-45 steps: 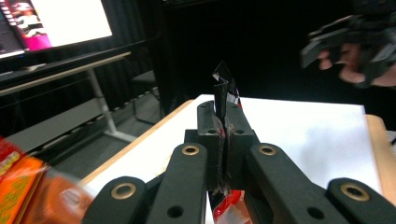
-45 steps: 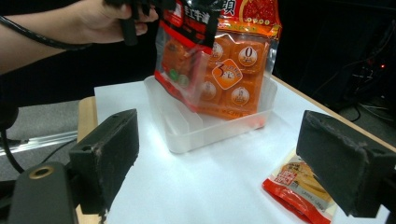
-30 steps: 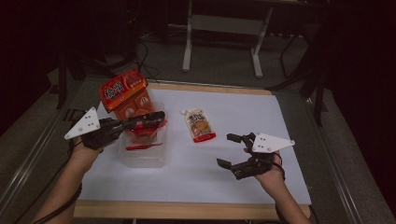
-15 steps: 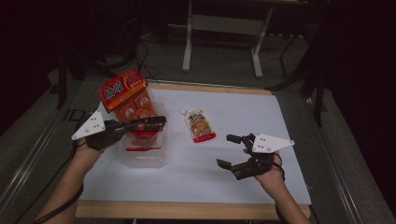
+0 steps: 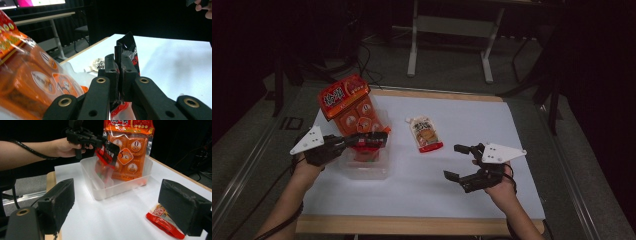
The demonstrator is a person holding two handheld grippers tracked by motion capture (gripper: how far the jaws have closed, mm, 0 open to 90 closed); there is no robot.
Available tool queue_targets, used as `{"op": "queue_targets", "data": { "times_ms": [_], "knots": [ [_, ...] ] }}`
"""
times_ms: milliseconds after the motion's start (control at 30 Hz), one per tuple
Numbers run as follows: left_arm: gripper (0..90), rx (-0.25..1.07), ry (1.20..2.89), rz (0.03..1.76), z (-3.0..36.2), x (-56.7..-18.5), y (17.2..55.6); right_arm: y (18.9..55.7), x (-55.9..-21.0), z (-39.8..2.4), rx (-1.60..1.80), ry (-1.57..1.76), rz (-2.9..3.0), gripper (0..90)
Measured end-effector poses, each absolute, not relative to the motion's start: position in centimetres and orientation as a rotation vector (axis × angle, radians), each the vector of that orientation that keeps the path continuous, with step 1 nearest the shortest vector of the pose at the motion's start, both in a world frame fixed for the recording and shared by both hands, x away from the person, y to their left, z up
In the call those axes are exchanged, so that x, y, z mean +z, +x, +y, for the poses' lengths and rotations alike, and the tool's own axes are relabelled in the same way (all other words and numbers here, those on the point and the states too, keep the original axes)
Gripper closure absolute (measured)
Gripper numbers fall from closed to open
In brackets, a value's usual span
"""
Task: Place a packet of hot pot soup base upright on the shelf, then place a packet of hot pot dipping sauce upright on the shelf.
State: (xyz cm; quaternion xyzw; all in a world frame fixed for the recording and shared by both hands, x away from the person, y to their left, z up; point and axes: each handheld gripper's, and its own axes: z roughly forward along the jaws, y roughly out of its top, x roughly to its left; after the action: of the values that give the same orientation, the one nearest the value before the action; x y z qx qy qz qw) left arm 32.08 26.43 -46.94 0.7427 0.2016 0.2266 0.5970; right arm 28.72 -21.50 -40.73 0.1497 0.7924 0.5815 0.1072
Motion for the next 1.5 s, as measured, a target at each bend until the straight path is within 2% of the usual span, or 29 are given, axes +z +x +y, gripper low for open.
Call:
{"op": "queue_targets", "data": {
  "times_ms": [467, 633, 767, 900, 1100, 1167, 1333, 1500],
  "knots": [
    [85.3, 0.499, 1.714, 0.504, 27.3, -48.3, 32.1, 28.7, -40.7, -21.5, 1.709, 0.445, 2.336, 13.6],
    [79.9, 0.500, 1.722, 0.541, 27.2, -47.8, 32.0, 28.7, -40.6, -21.6, 1.711, 0.446, 2.330, 13.6],
    [65.7, 0.491, 1.712, 0.602, 27.2, -47.1, 31.9, 28.7, -40.6, -21.6, 1.706, 0.447, 2.328, 13.6],
    [55.3, 0.469, 1.706, 0.627, 27.1, -46.3, 31.6, 28.8, -40.6, -21.8, 1.706, 0.450, 2.322, 14.0],
    [24.0, 0.420, 1.721, 0.651, 26.5, -45.4, 31.2, 28.9, -40.5, -21.9, 1.698, 0.461, 2.313, 14.1],
    [17.4, 0.416, 1.717, 0.662, 26.2, -45.1, 31.0, 28.9, -40.5, -21.9, 1.688, 0.462, 2.313, 14.2],
    [6.4, 0.442, 1.709, 0.682, 25.4, -44.4, 30.4, 29.1, -40.5, -21.9, 1.684, 0.452, 2.298, 14.6],
    [2.9, 0.447, 1.717, 0.654, 24.4, -43.6, 29.7, 29.4, -40.6, -22.0, 1.673, 0.481, 2.294, 17.2]
  ]
}}
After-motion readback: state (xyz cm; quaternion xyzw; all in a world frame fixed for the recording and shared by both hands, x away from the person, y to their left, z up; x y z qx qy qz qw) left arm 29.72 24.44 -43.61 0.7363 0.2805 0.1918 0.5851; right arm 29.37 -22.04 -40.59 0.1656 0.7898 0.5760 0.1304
